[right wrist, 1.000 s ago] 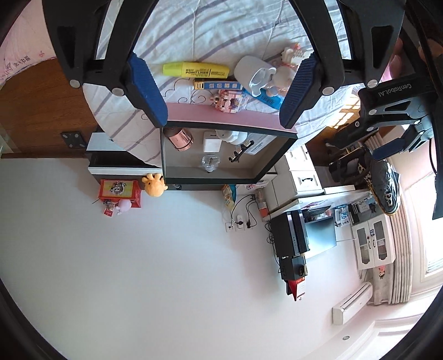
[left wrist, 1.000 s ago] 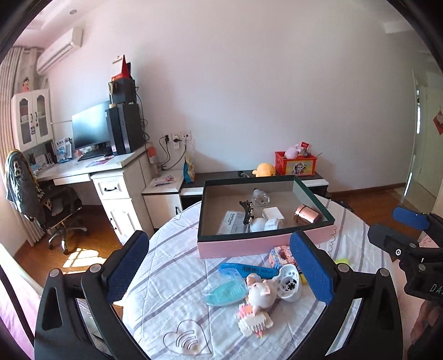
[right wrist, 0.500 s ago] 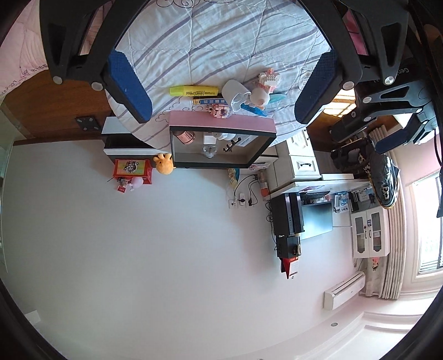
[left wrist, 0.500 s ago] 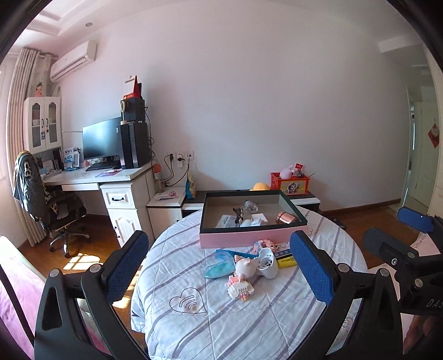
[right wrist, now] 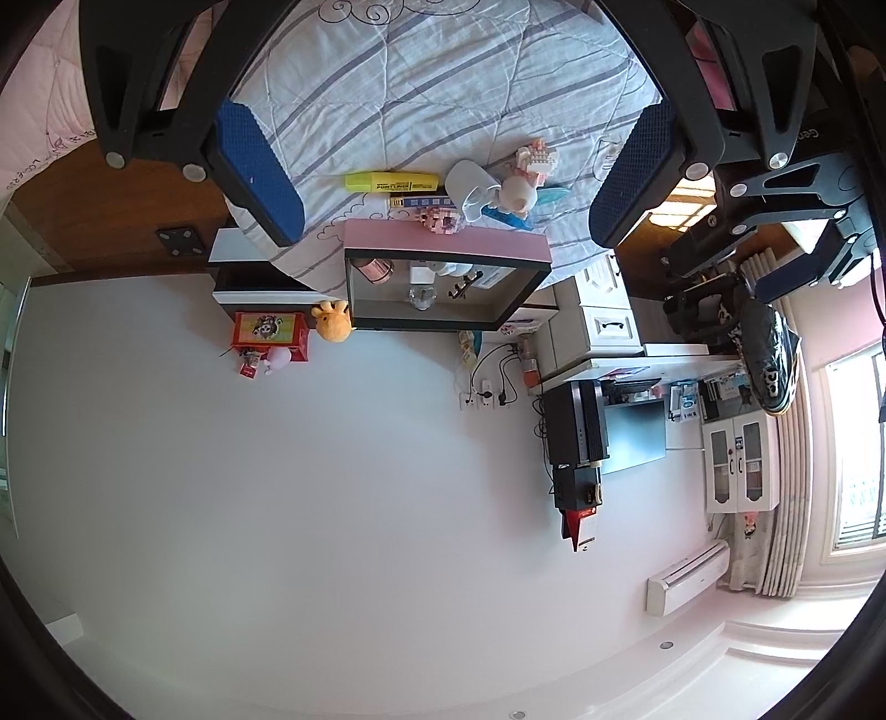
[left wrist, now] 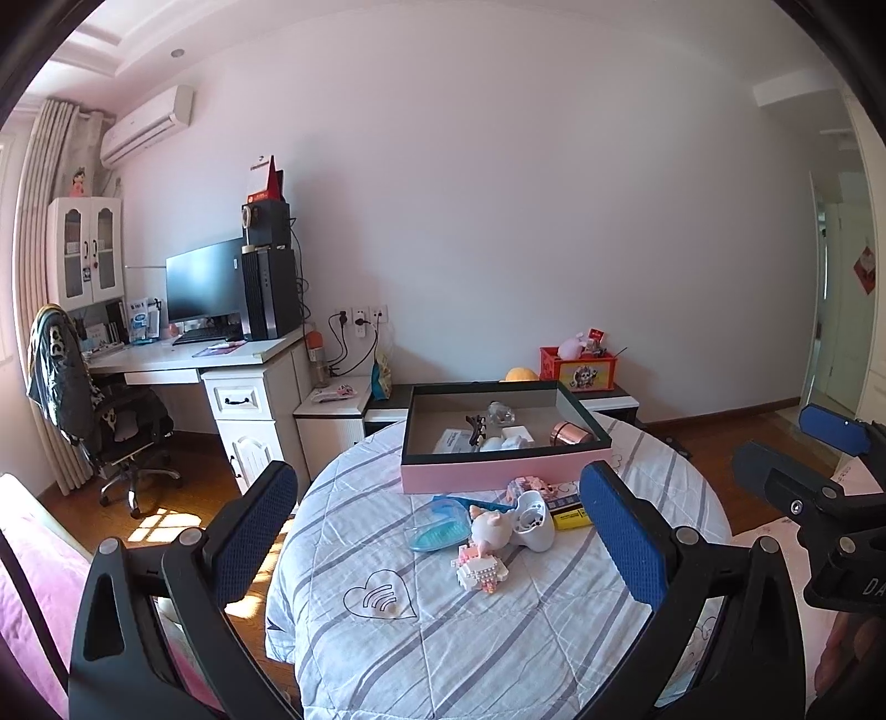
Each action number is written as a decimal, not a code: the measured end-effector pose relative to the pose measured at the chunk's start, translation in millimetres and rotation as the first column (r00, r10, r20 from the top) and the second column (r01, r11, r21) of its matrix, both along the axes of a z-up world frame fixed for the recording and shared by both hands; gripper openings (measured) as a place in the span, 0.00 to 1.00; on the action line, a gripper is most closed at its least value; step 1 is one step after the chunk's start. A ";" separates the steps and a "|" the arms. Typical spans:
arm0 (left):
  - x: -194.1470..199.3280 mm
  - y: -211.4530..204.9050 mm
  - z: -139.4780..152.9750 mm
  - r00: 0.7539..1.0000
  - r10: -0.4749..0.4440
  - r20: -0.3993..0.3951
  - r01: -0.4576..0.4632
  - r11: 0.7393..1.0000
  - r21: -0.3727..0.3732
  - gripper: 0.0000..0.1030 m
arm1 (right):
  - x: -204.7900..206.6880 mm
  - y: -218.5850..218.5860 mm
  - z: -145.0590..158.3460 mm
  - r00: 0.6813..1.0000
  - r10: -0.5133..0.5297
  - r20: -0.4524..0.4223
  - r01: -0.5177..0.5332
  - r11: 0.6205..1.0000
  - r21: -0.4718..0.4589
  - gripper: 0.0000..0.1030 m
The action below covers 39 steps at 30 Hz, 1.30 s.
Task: Organize rigid objects
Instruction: 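Withdraw both grippers from the pink box back over the bed, then grasp the pink-white block figure with the left gripper while the right grasps the white cup holder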
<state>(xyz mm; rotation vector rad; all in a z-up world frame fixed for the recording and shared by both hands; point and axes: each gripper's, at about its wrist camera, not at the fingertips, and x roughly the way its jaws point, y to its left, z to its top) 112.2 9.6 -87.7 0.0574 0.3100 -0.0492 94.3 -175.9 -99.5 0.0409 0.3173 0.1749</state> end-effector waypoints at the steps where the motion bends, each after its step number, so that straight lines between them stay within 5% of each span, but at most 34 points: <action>1: 1.7 0.2 -1.6 1.000 -0.001 -0.004 0.001 1.000 0.000 1.00 | 0.2 -0.9 -0.6 1.000 -0.003 -0.002 0.003 1.000 0.001 1.00; 11: 34.4 20.6 -30.6 0.993 0.049 -0.104 -0.051 0.999 -0.010 1.00 | 18.1 -23.3 -20.8 0.997 -0.048 -0.061 0.049 0.998 0.026 1.00; 20: 74.9 24.7 -77.4 0.963 0.046 -0.264 -0.054 0.998 -0.023 1.00 | 51.7 -48.6 -56.9 0.982 -0.089 -0.168 0.099 0.994 0.052 1.00; 28: 112.7 -6.8 -122.7 0.916 -0.008 -0.400 0.014 1.000 0.012 1.00 | 82.9 -62.8 -92.9 0.959 -0.097 -0.267 0.116 0.992 0.056 1.00; 39: 165.9 -22.6 -169.8 0.839 -0.023 -0.544 0.004 0.999 -0.037 0.96 | 118.3 -78.4 -128.3 0.927 -0.101 -0.360 0.131 0.989 0.061 1.00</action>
